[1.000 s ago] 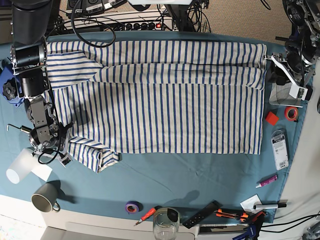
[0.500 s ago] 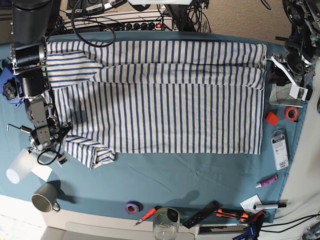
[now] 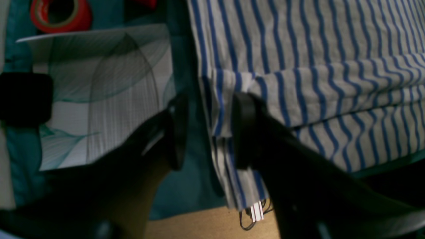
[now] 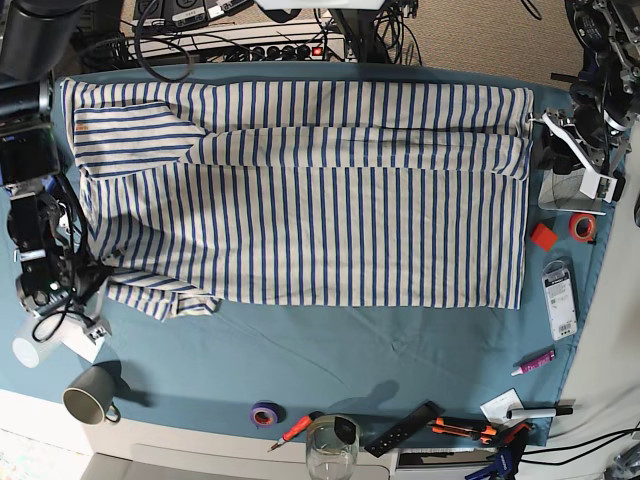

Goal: Fold the T-shirt properly

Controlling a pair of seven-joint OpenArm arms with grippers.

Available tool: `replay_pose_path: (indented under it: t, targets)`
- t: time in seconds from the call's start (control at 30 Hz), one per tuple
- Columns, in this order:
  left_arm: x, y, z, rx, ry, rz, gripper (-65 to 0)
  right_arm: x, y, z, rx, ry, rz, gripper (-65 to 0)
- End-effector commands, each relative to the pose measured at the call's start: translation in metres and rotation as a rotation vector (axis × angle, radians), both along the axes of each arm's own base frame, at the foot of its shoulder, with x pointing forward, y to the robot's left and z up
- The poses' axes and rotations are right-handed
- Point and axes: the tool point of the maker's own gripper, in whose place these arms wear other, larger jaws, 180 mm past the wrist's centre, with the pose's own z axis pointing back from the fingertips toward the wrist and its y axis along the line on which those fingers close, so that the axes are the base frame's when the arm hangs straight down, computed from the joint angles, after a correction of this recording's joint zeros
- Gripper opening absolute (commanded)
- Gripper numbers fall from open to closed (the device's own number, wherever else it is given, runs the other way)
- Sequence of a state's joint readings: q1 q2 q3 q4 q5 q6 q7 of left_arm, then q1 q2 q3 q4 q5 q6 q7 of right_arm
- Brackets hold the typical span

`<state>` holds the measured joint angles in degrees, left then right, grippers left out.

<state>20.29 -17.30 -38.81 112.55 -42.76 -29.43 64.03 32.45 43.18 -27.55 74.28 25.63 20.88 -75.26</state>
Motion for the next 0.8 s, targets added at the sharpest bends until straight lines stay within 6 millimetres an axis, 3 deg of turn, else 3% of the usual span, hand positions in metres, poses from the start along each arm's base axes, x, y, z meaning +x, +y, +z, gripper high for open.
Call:
replay_pose_path:
  t: [0.0,0.17,0.3,0.4,0.5,0.6,0.77]
  targets:
    - [0.006,0.001,0.011,0.004,-0.043,-0.006,-41.9,-0.001,-0.015,0.014,-0.035,-0.012,-0.02,-65.0]
    - [0.006,0.001,0.012,0.004,-0.045,-0.006,-41.9,-0.025,-0.008,-0.013,0.029,0.074,-0.007,-65.0]
    - [0.007,0.001,0.012,0.002,-0.052,-0.005,-41.9,-0.035,0.002,-0.021,0.081,0.13,0.008,-65.0]
    - [0.007,0.001,0.012,0.003,-0.052,-0.005,-41.9,-0.033,0.006,-0.02,0.111,0.122,0.006,-54.2]
    - [0.007,0.001,0.012,0.002,-0.051,-0.005,-41.9,-0.028,0.007,-0.013,0.112,0.106,0.006,-44.6]
    - [0.007,0.001,0.012,0.003,-0.051,-0.005,-41.9,-0.015,0.008,0.001,0.116,0.06,0.007,-43.9]
    - [0.007,0.001,0.013,0.002,-0.054,-0.005,-41.9,0.028,0.025,0.037,0.184,-0.138,0.037,-43.9]
